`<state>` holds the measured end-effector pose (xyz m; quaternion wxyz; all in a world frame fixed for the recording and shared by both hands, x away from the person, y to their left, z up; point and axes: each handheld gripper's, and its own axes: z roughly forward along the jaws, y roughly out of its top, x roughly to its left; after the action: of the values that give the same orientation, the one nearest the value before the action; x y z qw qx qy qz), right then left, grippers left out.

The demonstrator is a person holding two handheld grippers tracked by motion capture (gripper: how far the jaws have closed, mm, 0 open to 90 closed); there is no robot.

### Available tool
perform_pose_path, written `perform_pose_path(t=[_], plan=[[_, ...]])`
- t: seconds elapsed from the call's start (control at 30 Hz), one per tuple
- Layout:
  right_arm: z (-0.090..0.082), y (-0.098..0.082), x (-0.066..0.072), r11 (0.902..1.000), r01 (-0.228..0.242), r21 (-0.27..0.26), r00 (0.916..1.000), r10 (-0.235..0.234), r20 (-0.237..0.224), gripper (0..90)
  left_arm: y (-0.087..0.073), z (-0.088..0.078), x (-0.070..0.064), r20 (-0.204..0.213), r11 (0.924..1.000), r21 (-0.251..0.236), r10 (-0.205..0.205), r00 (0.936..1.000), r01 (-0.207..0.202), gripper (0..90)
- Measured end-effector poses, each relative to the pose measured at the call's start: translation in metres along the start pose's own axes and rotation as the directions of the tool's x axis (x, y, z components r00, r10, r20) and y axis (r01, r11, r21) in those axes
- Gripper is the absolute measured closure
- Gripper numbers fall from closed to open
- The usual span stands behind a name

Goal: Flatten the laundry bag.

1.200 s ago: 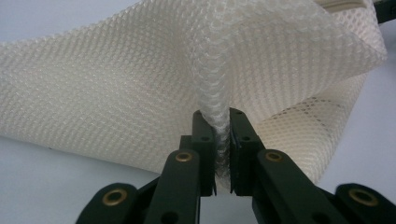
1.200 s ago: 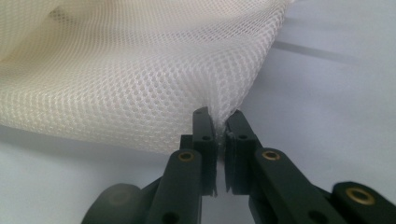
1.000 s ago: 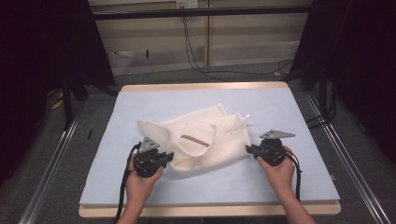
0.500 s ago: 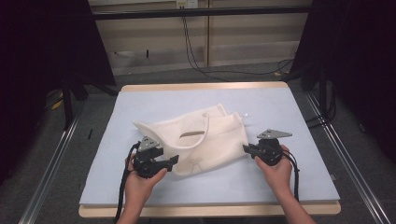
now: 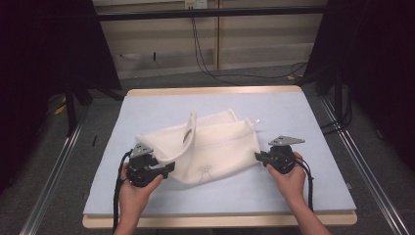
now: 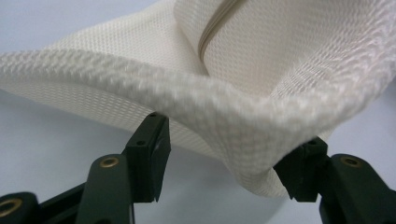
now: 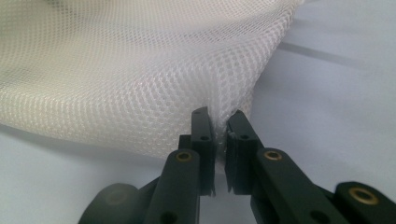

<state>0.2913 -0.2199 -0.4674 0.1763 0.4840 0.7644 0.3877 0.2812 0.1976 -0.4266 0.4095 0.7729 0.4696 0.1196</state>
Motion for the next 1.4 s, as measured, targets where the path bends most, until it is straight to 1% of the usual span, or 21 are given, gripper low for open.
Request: perform_pose_path(t=[0.2, 0.4, 0.43, 0.47, 0.53, 0.6, 0.67, 0.7, 0.77, 0.87, 0.9, 0.97, 1.03, 1.07, 1.1, 1.17, 1.23, 1.27, 1.33, 1.37, 1.4], plan=[[0.003, 0.002, -0.002, 1.0000, 0.000, 0.005, 1.0000, 0.000, 0.006, 83.4, -0.012, -0.006, 0.015, -0.016, 0.9980, 0.058, -0.022, 0.9996, 0.023, 36.1], [0.005, 0.006, -0.004, 1.0000, 0.003, 0.003, 0.9999, -0.003, 0.011, 83.4, -0.018, -0.009, 0.022, -0.041, 0.9962, 0.071, -0.047, 0.9980, 0.050, 30.0], [0.005, 0.006, -0.005, 1.0000, 0.005, 0.001, 0.9999, -0.005, 0.011, 83.4, -0.019, -0.010, 0.023, -0.059, 0.9961, 0.066, -0.054, 0.9968, 0.058, 30.0], [0.006, 0.007, -0.005, 1.0000, 0.005, 0.002, 0.9999, -0.005, 0.013, 83.4, -0.020, -0.012, 0.025, -0.053, 0.9958, 0.077, -0.046, 0.9975, 0.050, 27.4], [0.007, 0.008, -0.004, 0.9998, 0.009, 0.015, 0.9998, -0.010, 0.017, 83.4, -0.021, -0.014, 0.027, -0.059, 0.9957, 0.076, -0.050, 0.9970, 0.054, 23.9], [0.009, 0.009, -0.004, 0.9999, 0.012, 0.011, 0.9998, -0.013, 0.013, 83.4, -0.022, -0.017, 0.028, -0.048, 0.9963, 0.063, -0.055, 0.9973, 0.058, 22.1], [0.009, 0.009, -0.004, 0.9996, 0.004, 0.030, 0.9998, -0.005, 0.018, 83.3, -0.023, -0.019, 0.029, -0.060, 0.9968, 0.059, -0.051, 0.9969, 0.055, 17.8], [0.010, 0.009, -0.004, 0.9996, 0.008, 0.029, 0.9998, -0.008, 0.020, 83.1, -0.023, -0.020, 0.029, -0.058, 0.9966, 0.067, -0.043, 0.9974, 0.047, 17.8], [0.011, 0.009, -0.003, 0.9987, 0.024, 0.046, 0.9990, -0.025, 0.036, 82.6, -0.023, -0.021, 0.031, -0.065, 0.9963, 0.063, -0.054, 0.9964, 0.058, 15.2], [0.011, 0.009, -0.005, 0.9990, 0.024, 0.037, 0.9993, -0.025, 0.028, 80.3, -0.020, -0.028, 0.031, -0.090, 0.9980, 0.036, -0.048, 0.9948, 0.051, 13.3], [0.011, 0.009, -0.006, 0.9993, 0.014, 0.035, 0.9996, -0.015, 0.023, 79.5, -0.019, -0.030, 0.031, -0.086, 0.9978, 0.025, -0.058, 0.9946, 0.061, 12.9], [0.011, 0.009, -0.006, 0.9994, 0.014, 0.032, 0.9998, -0.015, 0.016, 78.7, -0.017, -0.032, 0.033, -0.088, 0.9981, 0.026, -0.054, 0.9946, 0.057, 12.7], [0.012, 0.010, -0.008, 0.9999, -0.014, 0.010, 0.9998, 0.014, -0.013, 68.1, -0.017, -0.032, 0.034, -0.099, 0.9981, 0.026, -0.054, 0.9937, 0.057, 12.5], [0.012, 0.010, -0.008, 0.9999, -0.014, 0.010, 0.9998, 0.014, -0.013, 68.1, -0.017, -0.031, 0.036, -0.102, 0.9970, 0.030, -0.067, 0.9925, 0.071, 12.5], [0.013, 0.011, -0.009, 0.9996, -0.028, 0.000, 0.9996, 0.028, -0.009, 57.5, -0.018, -0.026, 0.042, -0.120, 0.9954, 0.044, -0.080, 0.9896, 0.085, 13.1], [0.014, 0.011, -0.009, 0.9997, -0.024, 0.002, 0.9997, 0.024, -0.004, 57.1, -0.019, -0.025, 0.046, -0.123, 0.9948, 0.054, -0.080, 0.9892, 0.087, 14.4], [0.015, 0.012, -0.010, 0.9996, -0.027, 0.000, 0.9996, 0.027, 0.006, 54.1, -0.019, -0.021, 0.052, -0.138, 0.9925, 0.057, -0.099, 0.9856, 0.107, 15.2], [0.017, 0.012, -0.011, 0.9996, -0.027, 0.002, 0.9996, 0.027, 0.004, 54.2, -0.020, -0.016, 0.058, -0.141, 0.9887, 0.067, -0.124, 0.9823, 0.134, 16.9], [0.020, 0.011, -0.009, 0.9997, -0.023, 0.011, 0.9997, 0.023, 0.006, 55.6, -0.023, -0.010, 0.062, -0.145, 0.9840, 0.091, -0.139, 0.9797, 0.153, 19.8], [0.020, 0.011, -0.009, 0.9997, -0.023, 0.011, 0.9997, 0.023, 0.006, 55.6, -0.023, -0.010, 0.062, -0.145, 0.9840, 0.091, -0.139, 0.9797, 0.153, 21.4], [0.023, 0.010, -0.007, 0.9993, -0.025, 0.029, 0.9997, 0.025, -0.005, 58.2, -0.027, -0.003, 0.066, -0.147, 0.9777, 0.122, -0.152, 0.9774, 0.171, 22.2]])
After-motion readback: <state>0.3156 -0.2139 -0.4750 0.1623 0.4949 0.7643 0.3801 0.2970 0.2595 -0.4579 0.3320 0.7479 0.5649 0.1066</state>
